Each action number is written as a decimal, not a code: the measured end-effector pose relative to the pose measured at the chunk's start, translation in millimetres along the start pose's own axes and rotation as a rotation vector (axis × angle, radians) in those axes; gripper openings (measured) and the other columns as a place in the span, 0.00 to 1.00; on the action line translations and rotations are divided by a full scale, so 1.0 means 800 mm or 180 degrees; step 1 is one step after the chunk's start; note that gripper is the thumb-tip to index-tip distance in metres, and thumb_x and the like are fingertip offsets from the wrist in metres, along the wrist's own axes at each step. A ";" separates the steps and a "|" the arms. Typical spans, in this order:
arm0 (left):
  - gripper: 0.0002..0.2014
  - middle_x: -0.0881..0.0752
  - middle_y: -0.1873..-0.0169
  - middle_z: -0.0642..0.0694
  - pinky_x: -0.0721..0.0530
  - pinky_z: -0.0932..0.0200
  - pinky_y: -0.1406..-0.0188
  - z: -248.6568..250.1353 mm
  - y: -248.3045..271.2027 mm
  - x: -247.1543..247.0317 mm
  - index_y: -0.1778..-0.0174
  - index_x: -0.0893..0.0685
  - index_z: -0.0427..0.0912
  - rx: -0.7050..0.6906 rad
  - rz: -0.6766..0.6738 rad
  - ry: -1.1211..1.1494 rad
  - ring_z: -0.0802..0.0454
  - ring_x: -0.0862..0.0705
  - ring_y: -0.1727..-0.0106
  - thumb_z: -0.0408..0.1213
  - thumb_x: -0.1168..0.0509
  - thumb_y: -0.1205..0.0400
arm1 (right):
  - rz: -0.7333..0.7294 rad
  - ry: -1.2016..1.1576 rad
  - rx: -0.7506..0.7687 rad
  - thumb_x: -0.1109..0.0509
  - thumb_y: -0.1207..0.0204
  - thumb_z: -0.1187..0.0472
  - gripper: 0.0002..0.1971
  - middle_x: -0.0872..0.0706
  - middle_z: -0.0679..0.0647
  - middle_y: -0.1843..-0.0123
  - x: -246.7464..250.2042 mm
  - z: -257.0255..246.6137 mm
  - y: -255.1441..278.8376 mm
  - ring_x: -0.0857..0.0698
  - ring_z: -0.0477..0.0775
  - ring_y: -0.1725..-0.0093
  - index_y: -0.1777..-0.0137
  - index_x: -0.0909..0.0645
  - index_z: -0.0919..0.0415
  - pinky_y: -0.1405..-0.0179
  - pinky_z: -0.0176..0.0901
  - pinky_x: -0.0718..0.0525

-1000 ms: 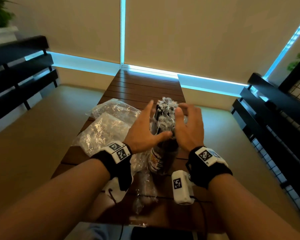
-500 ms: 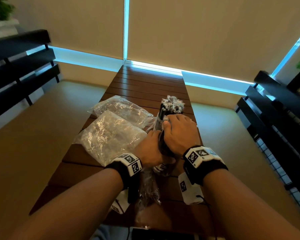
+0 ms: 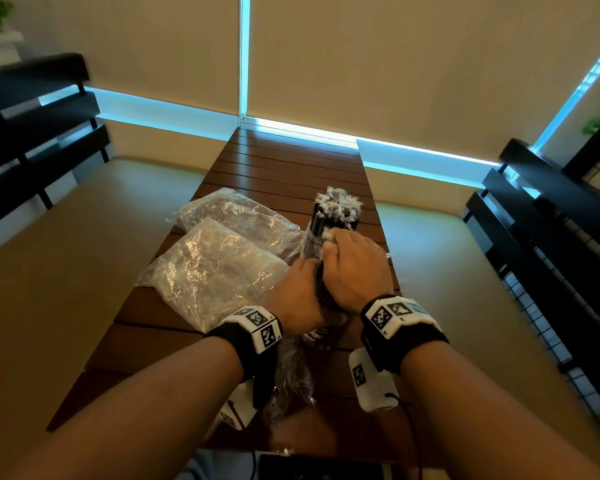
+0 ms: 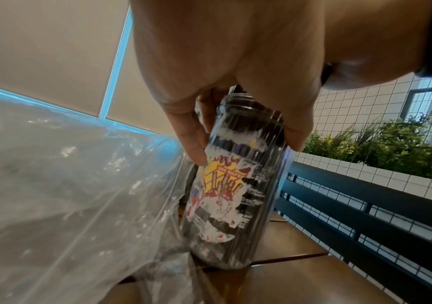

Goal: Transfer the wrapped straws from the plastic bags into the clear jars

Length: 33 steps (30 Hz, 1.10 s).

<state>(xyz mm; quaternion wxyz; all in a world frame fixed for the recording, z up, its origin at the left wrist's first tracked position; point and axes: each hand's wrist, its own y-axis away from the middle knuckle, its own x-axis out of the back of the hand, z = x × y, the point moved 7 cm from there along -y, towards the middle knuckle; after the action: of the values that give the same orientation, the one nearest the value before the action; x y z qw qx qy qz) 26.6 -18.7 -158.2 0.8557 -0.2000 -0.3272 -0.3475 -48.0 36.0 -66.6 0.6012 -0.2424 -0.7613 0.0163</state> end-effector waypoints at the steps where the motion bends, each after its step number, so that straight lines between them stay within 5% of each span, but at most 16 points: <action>1: 0.47 0.24 0.38 0.55 0.17 0.52 0.39 0.003 -0.002 -0.002 0.30 0.28 0.57 0.0013 -0.0025 -0.0026 0.55 0.25 0.39 0.66 0.23 0.45 | -0.0002 -0.0075 -0.0028 0.51 0.17 0.46 0.22 0.15 0.52 0.39 0.007 0.002 -0.002 0.19 0.55 0.40 0.37 0.20 0.54 0.37 0.53 0.24; 14: 0.39 0.24 0.44 0.53 0.21 0.60 0.48 0.023 -0.013 -0.024 0.34 0.26 0.53 -0.0142 0.0109 0.0190 0.54 0.23 0.45 0.59 0.20 0.39 | 0.0162 0.0410 -0.0161 0.50 0.18 0.52 0.17 0.14 0.54 0.48 0.008 0.030 -0.008 0.17 0.58 0.48 0.49 0.20 0.57 0.48 0.51 0.23; 18: 0.47 0.25 0.38 0.50 0.17 0.50 0.42 0.031 -0.020 -0.034 0.28 0.31 0.51 -0.0038 0.0031 -0.0046 0.50 0.23 0.40 0.64 0.23 0.41 | 0.0004 0.0415 -0.0447 0.43 0.19 0.48 0.18 0.16 0.55 0.35 0.028 0.049 -0.014 0.20 0.60 0.36 0.37 0.19 0.53 0.35 0.54 0.25; 22: 0.58 0.26 0.32 0.47 0.18 0.48 0.36 0.021 -0.033 -0.043 0.20 0.40 0.46 -0.0043 -0.0204 -0.0030 0.48 0.25 0.35 0.68 0.24 0.42 | 0.0758 0.0455 -0.0544 0.37 0.26 0.35 0.25 0.20 0.52 0.30 0.071 0.028 -0.016 0.27 0.59 0.27 0.34 0.19 0.47 0.26 0.61 0.36; 23: 0.55 0.23 0.34 0.46 0.17 0.48 0.38 0.015 -0.036 -0.040 0.21 0.37 0.46 -0.0045 -0.0316 -0.0136 0.48 0.22 0.37 0.67 0.25 0.40 | 0.0961 0.0442 -0.0359 0.36 0.26 0.36 0.24 0.20 0.51 0.33 0.077 0.013 -0.015 0.26 0.58 0.29 0.36 0.18 0.48 0.29 0.60 0.35; 25: 0.28 0.16 0.49 0.48 0.13 0.53 0.54 0.006 -0.031 -0.010 0.39 0.21 0.47 -0.0004 -0.0431 -0.0357 0.49 0.15 0.52 0.57 0.27 0.31 | 0.1132 0.0293 0.0136 0.34 0.25 0.43 0.17 0.16 0.50 0.42 0.077 -0.025 -0.015 0.21 0.56 0.39 0.43 0.16 0.51 0.40 0.54 0.27; 26: 0.10 0.16 0.60 0.49 0.17 0.56 0.63 0.001 -0.029 0.016 0.54 0.18 0.48 -0.0003 -0.0368 -0.0566 0.48 0.16 0.61 0.47 0.29 0.27 | 0.1074 0.0143 0.0346 0.34 0.25 0.48 0.12 0.16 0.50 0.47 0.068 -0.042 -0.018 0.20 0.56 0.46 0.48 0.16 0.52 0.46 0.51 0.24; 28: 0.07 0.15 0.67 0.48 0.20 0.58 0.66 -0.022 -0.029 0.077 0.68 0.22 0.49 0.0200 -0.0071 -0.0754 0.47 0.17 0.66 0.36 0.35 0.25 | 0.0706 -0.0183 0.0551 0.35 0.23 0.54 0.07 0.18 0.49 0.56 0.034 -0.070 -0.026 0.21 0.53 0.55 0.55 0.18 0.55 0.57 0.47 0.21; 29: 0.04 0.12 0.62 0.47 0.17 0.56 0.61 -0.037 -0.023 0.112 0.63 0.18 0.48 0.0449 0.0123 -0.0742 0.46 0.15 0.61 0.35 0.36 0.26 | 0.0426 -0.0284 0.0593 0.36 0.22 0.56 0.07 0.19 0.49 0.57 0.010 -0.082 -0.031 0.21 0.53 0.56 0.56 0.18 0.55 0.60 0.47 0.20; 31: 0.16 0.11 0.49 0.44 0.15 0.52 0.48 -0.097 -0.020 0.170 0.44 0.15 0.43 0.1069 0.0615 -0.0763 0.42 0.14 0.48 0.34 0.36 0.28 | -0.0285 -0.0313 0.0665 0.37 0.21 0.58 0.07 0.17 0.50 0.54 -0.048 -0.103 -0.036 0.18 0.56 0.54 0.51 0.18 0.55 0.60 0.49 0.17; 33: 0.25 0.15 0.43 0.40 0.15 0.47 0.42 -0.152 -0.008 0.212 0.38 0.17 0.40 0.1631 0.0888 -0.0769 0.38 0.16 0.42 0.38 0.34 0.34 | -0.1034 -0.0193 0.0620 0.37 0.20 0.60 0.11 0.17 0.52 0.44 -0.105 -0.115 -0.035 0.17 0.59 0.46 0.41 0.18 0.53 0.53 0.49 0.18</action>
<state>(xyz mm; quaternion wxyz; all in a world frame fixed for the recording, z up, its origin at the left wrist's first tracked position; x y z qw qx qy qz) 165.4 -170.7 -125.0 0.8726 -0.0606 -0.4728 -0.1068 40.7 -45.9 -108.4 0.5934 -0.0564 -0.8029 0.0000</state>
